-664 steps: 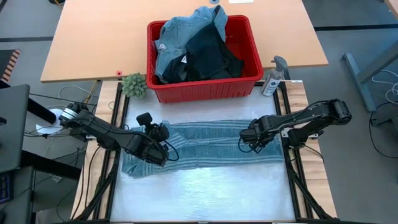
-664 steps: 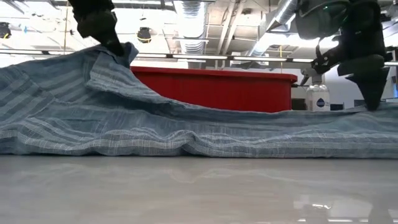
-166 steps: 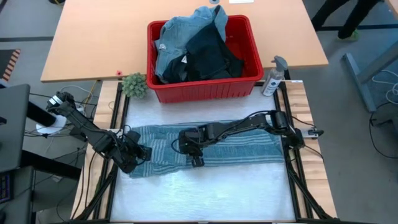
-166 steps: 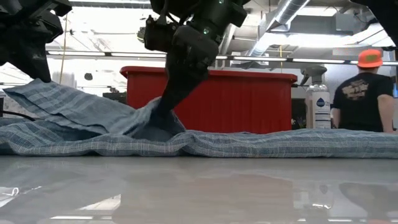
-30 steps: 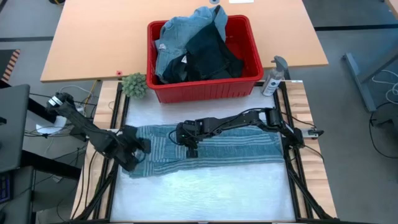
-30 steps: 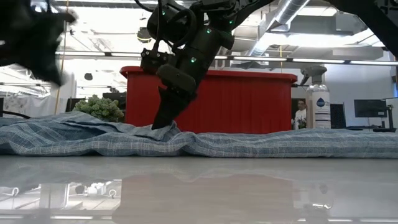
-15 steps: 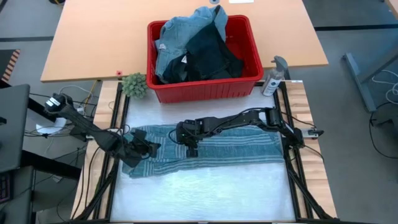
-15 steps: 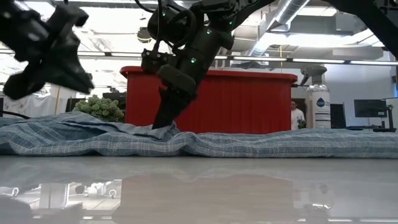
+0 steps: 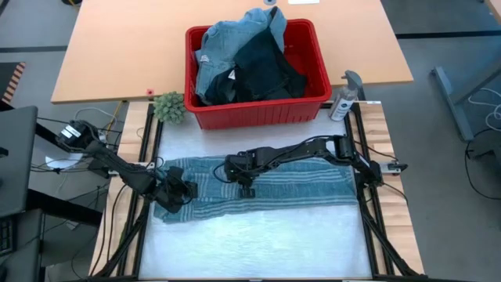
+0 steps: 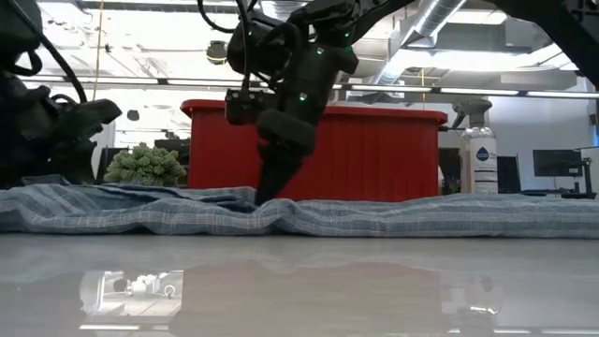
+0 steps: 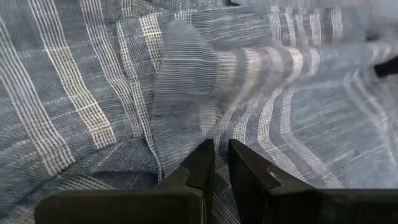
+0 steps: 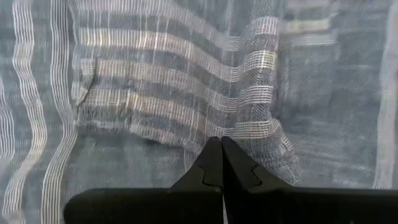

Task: Fold Laundry from Bin
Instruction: Fold the blue polo shirt

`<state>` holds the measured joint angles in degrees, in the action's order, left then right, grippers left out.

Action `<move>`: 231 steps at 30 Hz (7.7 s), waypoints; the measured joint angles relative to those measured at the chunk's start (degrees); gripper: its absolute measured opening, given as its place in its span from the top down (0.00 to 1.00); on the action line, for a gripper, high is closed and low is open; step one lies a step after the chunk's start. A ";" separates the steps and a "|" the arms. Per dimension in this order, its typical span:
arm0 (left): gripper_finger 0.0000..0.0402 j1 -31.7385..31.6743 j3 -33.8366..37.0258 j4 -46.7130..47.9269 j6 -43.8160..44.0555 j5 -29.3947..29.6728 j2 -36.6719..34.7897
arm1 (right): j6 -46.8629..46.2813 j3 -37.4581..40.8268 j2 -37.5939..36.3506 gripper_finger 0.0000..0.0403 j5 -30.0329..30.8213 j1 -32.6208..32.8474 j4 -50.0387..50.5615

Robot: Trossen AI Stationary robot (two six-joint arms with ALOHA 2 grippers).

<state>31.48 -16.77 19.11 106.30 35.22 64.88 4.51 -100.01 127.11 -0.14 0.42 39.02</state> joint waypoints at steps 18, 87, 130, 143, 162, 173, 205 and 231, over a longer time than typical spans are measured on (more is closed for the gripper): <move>0.90 -0.02 -1.12 -2.99 -1.10 -0.92 0.70 | 3.17 0.00 -7.08 0.84 0.91 -1.48 5.05; 1.00 0.02 0.24 4.11 1.33 -8.75 -5.32 | 2.84 -3.72 0.98 0.84 -10.48 -4.64 0.92; 1.00 0.72 -2.80 -10.48 -15.03 0.05 -27.30 | -24.95 18.69 -43.19 0.95 -4.98 12.37 25.52; 1.00 2.75 -2.78 -19.55 -14.25 0.03 -6.50 | -53.60 48.65 -51.82 0.95 10.00 23.59 -18.61; 1.00 3.54 -10.93 -8.95 -10.23 -11.62 15.51 | -57.70 48.65 -49.13 0.95 20.50 24.21 -13.43; 1.00 4.50 -10.64 4.95 -6.06 -11.03 4.22 | -79.50 48.65 -49.09 0.91 27.87 26.34 11.42; 1.00 -4.40 -10.69 -38.45 -29.45 8.78 -4.88 | -101.80 72.98 -49.16 0.96 31.19 36.78 -13.61; 1.00 -22.04 -36.50 -49.41 -47.55 -25.56 45.28 | -91.21 70.90 -49.11 0.96 26.64 29.17 -17.73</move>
<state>9.44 -53.28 -30.30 58.76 9.66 110.16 -86.70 -29.11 78.00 26.50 29.58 21.29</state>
